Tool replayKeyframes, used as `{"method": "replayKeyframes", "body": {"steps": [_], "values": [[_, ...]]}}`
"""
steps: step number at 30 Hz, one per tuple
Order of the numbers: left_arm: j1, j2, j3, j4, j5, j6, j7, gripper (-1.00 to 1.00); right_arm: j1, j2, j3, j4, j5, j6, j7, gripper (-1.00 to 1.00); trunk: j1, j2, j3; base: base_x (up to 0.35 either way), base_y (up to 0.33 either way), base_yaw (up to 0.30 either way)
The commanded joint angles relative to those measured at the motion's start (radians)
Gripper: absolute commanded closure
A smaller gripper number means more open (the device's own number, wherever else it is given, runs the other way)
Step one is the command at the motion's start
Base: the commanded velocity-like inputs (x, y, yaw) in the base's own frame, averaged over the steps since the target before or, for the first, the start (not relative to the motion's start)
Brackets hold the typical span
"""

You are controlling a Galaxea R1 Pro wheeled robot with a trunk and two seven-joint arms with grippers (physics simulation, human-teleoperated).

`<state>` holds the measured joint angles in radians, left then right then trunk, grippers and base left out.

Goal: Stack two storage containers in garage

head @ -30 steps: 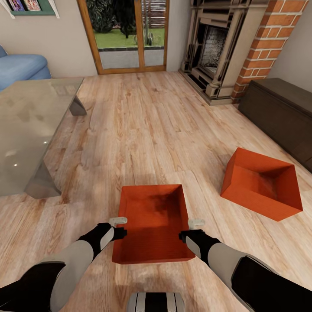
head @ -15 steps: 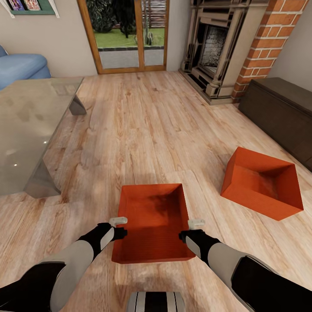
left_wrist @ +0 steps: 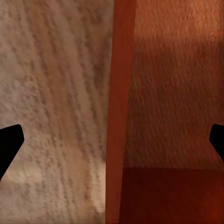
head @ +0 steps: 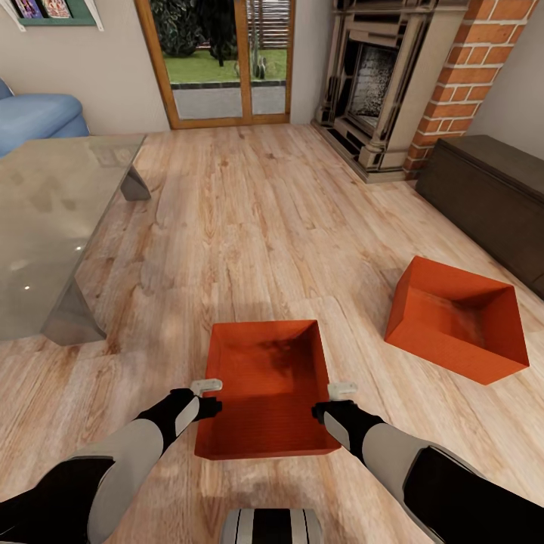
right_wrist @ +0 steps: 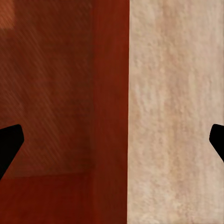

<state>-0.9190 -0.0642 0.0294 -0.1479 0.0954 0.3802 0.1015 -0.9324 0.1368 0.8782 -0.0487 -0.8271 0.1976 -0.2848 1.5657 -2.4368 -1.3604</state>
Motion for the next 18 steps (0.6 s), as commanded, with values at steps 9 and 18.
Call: {"method": "replayKeyframes", "body": {"steps": [9,18], "values": [[0.0,-0.002,0.004,0.002,0.015,0.005,0.004,-1.0,0.0,0.0,0.008,-0.002,-0.006,0.006,-0.005,-1.0,0.0,0.0,-0.001,0.0,0.0,0.0],[0.0,0.001,0.001,0.004,0.097,0.007,0.003,1.0,0.0,0.0,0.01,-0.002,-0.005,0.005,-0.005,1.0,0.0,0.0,-0.001,0.0,0.0,0.0]]}}
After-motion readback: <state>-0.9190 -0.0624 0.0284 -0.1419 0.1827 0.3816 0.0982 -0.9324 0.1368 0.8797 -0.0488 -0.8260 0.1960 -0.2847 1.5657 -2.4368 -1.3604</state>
